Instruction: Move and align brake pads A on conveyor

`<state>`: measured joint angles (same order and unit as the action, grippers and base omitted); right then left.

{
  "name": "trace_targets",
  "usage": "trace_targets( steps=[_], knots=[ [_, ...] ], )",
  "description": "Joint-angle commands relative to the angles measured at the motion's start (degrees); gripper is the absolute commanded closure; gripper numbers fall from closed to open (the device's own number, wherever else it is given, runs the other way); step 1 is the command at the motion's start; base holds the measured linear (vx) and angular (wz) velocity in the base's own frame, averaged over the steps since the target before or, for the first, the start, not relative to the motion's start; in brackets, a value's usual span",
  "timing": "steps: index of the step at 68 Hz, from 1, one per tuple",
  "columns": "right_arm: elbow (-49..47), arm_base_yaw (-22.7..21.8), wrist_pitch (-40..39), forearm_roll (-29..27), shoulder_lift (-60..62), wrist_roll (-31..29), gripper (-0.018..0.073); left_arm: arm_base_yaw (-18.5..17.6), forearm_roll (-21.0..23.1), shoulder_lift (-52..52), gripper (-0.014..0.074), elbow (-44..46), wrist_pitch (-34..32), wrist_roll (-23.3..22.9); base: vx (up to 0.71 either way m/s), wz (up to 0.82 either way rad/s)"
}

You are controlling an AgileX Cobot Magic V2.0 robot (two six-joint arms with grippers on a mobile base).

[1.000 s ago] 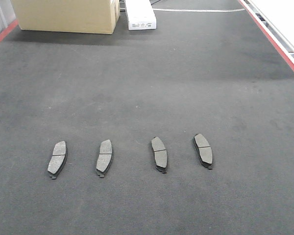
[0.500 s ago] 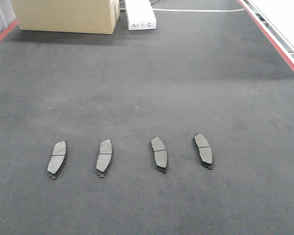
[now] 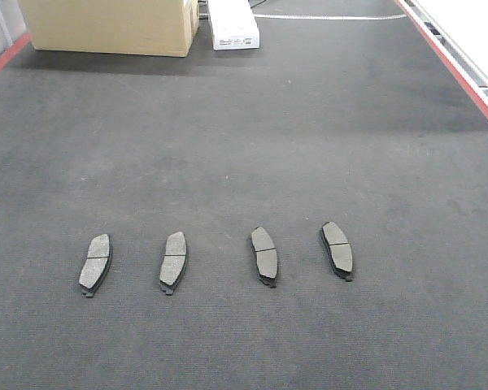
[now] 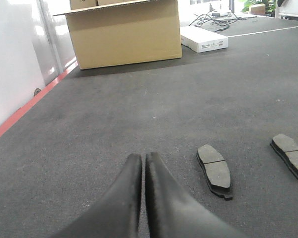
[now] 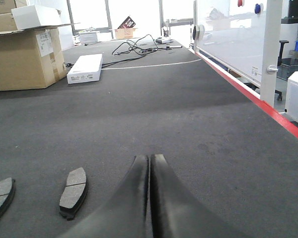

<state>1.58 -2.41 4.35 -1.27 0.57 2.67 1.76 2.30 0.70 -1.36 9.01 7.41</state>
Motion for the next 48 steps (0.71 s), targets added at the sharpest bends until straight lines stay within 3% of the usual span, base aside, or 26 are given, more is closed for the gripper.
trace_targets(
  steps=[1,48],
  knots=[
    [1.2,-0.4,-3.8,0.2,0.9,-0.8,0.0569,0.0,0.2,0.7,0.0603,0.5,-4.6,-0.1,0.00,0.00],
    [1.2,-0.4,-3.8,0.2,0.9,-0.8,0.0569,0.0,0.2,0.7,0.0603,0.5,-4.6,-0.1,0.00,0.00]
  ],
)
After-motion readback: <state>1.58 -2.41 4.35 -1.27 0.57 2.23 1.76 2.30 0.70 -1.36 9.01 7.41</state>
